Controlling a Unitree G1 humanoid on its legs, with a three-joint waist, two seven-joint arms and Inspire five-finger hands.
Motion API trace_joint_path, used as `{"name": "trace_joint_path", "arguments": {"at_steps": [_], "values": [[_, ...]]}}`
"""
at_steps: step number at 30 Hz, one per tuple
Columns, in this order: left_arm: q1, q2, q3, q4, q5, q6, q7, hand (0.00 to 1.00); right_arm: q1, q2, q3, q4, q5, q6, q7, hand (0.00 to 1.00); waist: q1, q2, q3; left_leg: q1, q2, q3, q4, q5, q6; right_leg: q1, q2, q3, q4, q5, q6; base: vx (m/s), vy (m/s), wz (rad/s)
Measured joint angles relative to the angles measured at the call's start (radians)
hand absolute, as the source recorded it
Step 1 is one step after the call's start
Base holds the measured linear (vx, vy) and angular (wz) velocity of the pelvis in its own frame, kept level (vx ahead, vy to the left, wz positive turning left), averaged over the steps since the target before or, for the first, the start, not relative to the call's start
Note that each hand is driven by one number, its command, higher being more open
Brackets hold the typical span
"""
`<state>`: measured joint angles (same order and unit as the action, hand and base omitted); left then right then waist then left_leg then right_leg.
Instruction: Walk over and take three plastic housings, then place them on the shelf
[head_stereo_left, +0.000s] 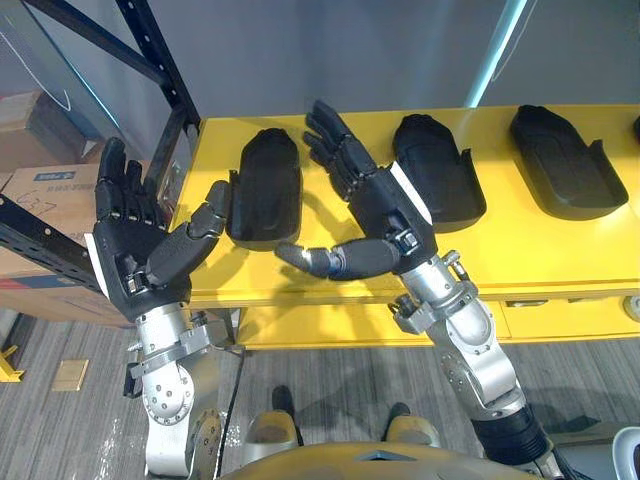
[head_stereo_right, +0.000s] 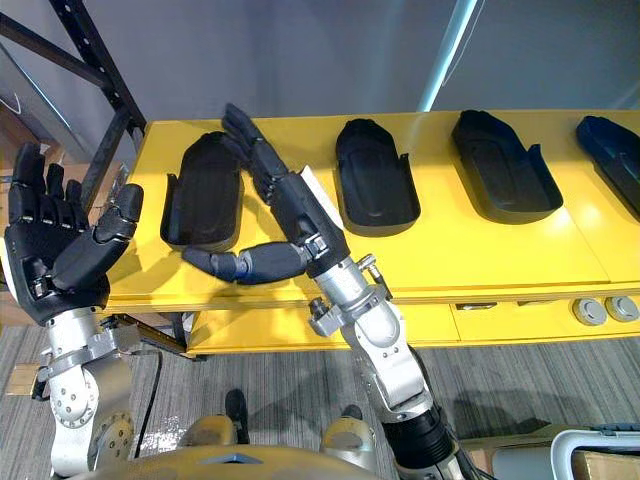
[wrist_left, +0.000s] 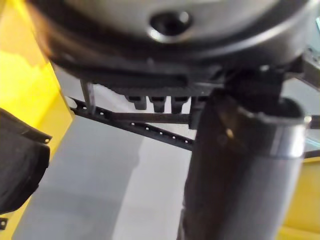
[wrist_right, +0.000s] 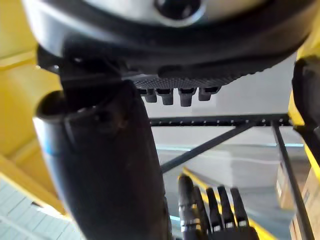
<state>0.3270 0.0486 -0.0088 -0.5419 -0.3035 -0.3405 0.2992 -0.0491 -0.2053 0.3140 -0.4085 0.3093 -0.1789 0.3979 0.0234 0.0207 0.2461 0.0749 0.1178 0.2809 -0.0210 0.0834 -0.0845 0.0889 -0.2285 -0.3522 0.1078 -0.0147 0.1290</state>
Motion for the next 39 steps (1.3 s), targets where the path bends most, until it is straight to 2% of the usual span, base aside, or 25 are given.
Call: {"name": "trace_joint_path", "arguments": {"at_steps": [2,4,7,13,23,27,31,36,39], "values": [[0.0,0.0,0.007,0.0,0.0,0.004,-0.003,1.0,0.0,-0.009,0.02,0.0,0.044,0.004,0.068,1.0,0.0,0.0,-0.003,0.003,0.0,0.001,0.0,-0.001,0.0,0.004,0.001,0.001,-0.006,0.001,0.001,0.0,0.0,0.0],[0.0,0.0,0.014,0.001,0.0,0.017,-0.008,1.0,0.0,-0.034,0.059,0.0,0.108,0.047,0.164,1.0,0.002,-0.002,-0.015,0.001,0.0,0.0,0.0,-0.001,0.0,0.004,0.002,0.0,-0.008,0.002,0.002,0.0,0.0,0.0],[0.0,0.0,0.032,0.002,0.0,0.018,-0.009,1.0,0.0,-0.044,0.093,0.002,0.127,0.113,0.204,1.0,0.003,-0.005,-0.024,0.001,0.001,-0.002,0.0,-0.001,0.0,0.011,0.003,-0.006,-0.012,0.004,0.003,0.01,-0.002,0.04],[0.004,0.004,0.051,0.021,0.001,0.018,-0.004,1.0,0.0,-0.072,0.126,0.017,0.13,0.132,0.199,1.0,0.008,-0.01,-0.028,0.002,0.001,-0.003,0.0,-0.001,0.0,0.019,0.005,-0.011,-0.024,0.009,0.004,0.0,0.001,0.02],[0.027,0.01,0.045,0.032,0.002,0.011,0.014,1.0,0.019,-0.072,0.186,0.22,0.081,0.174,0.131,1.0,0.017,-0.017,-0.032,-0.003,0.0,-0.005,-0.001,-0.002,-0.001,0.015,0.005,-0.014,-0.024,0.008,0.002,0.0,0.0,0.0],[0.029,0.01,0.045,0.035,0.0,-0.05,0.011,1.0,0.014,-0.07,0.188,0.244,0.051,0.174,0.115,1.0,0.021,-0.016,-0.031,-0.018,0.001,-0.01,0.001,-0.002,-0.001,0.004,0.005,-0.018,-0.023,0.008,0.002,0.01,-0.002,0.04],[0.037,0.01,0.045,0.035,-0.006,-0.121,-0.064,1.0,0.011,-0.07,0.188,0.302,0.021,0.174,0.115,1.0,0.028,-0.015,-0.031,-0.018,0.0,-0.018,0.002,-0.002,-0.001,0.008,0.004,-0.025,-0.022,0.007,0.001,0.01,-0.003,0.04],[0.037,0.011,0.044,0.034,-0.106,-0.126,-0.208,1.0,-0.013,-0.07,0.188,0.327,0.011,0.173,0.099,1.0,0.027,-0.003,-0.023,-0.018,0.0,-0.028,0.003,-0.002,-0.001,0.012,0.003,-0.031,-0.019,0.002,-0.006,0.0,-0.002,0.02],[0.038,0.01,0.044,0.024,-0.164,-0.126,-0.241,1.0,-0.025,-0.07,0.187,0.339,0.01,0.172,0.081,1.0,0.027,0.008,-0.017,-0.018,0.0,-0.029,0.003,-0.002,-0.001,0.009,0.003,-0.032,-0.014,-0.001,-0.009,0.0,0.0,0.0]]}}
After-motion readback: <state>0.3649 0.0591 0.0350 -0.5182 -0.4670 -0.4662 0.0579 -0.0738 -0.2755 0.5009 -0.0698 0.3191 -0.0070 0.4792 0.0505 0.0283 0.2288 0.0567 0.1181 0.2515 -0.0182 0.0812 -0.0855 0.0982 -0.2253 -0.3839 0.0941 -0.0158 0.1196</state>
